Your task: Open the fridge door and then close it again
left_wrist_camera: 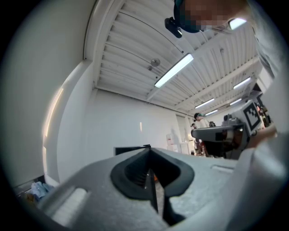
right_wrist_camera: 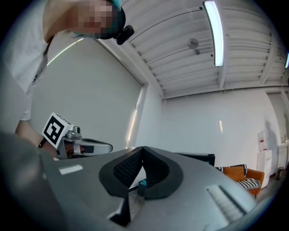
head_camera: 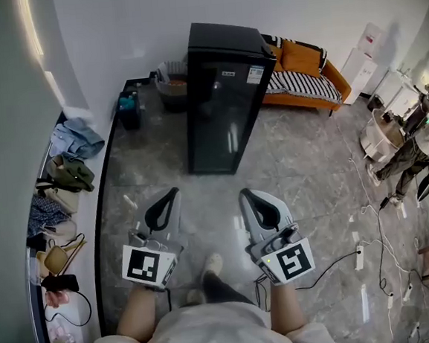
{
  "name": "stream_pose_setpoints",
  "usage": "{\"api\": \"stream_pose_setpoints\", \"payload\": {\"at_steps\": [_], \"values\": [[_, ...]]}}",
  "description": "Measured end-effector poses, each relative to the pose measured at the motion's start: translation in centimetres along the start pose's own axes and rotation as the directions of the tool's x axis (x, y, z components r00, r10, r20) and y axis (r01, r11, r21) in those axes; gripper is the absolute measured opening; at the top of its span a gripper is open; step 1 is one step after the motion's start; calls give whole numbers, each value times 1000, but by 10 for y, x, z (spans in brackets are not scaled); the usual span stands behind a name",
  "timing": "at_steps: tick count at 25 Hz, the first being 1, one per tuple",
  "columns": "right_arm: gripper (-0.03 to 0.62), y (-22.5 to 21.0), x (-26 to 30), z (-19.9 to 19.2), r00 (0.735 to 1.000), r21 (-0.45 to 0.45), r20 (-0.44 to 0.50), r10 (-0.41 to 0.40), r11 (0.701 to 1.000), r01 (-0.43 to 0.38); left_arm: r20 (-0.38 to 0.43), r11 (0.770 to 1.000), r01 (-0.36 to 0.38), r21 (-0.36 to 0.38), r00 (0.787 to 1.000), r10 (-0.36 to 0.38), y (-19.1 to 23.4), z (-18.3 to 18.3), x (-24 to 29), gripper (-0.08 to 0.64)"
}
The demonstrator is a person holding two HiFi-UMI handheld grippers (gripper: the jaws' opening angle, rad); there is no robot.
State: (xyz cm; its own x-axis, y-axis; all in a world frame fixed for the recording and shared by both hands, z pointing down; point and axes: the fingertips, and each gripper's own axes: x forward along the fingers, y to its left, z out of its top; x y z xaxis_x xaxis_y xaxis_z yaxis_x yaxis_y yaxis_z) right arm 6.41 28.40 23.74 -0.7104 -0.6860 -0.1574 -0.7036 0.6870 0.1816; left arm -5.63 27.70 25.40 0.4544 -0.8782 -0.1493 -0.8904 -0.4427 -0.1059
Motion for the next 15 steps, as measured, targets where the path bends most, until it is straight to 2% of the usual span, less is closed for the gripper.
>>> {"api": "stream_pose_setpoints", "payload": {"at_steps": [8,10,13,15], "values": [[-3,-82,75,-34,998,61,-27,-56,997,57,16,999,-37,11,999,36,47,-9,90,2],[-3,-99,91,-37,999,84,-15,-39,996,40,26,999,-44,15,999,44,53,-9,112,2],[-4,-117,109,-37,999,156,37,20,988,-25,34,998,-59,14,998,58,62,-9,139,2],[-8,-126,119,-43,998,171,39,55,983,-61,32,997,-71,14,997,70,66,-11,152,2]]}}
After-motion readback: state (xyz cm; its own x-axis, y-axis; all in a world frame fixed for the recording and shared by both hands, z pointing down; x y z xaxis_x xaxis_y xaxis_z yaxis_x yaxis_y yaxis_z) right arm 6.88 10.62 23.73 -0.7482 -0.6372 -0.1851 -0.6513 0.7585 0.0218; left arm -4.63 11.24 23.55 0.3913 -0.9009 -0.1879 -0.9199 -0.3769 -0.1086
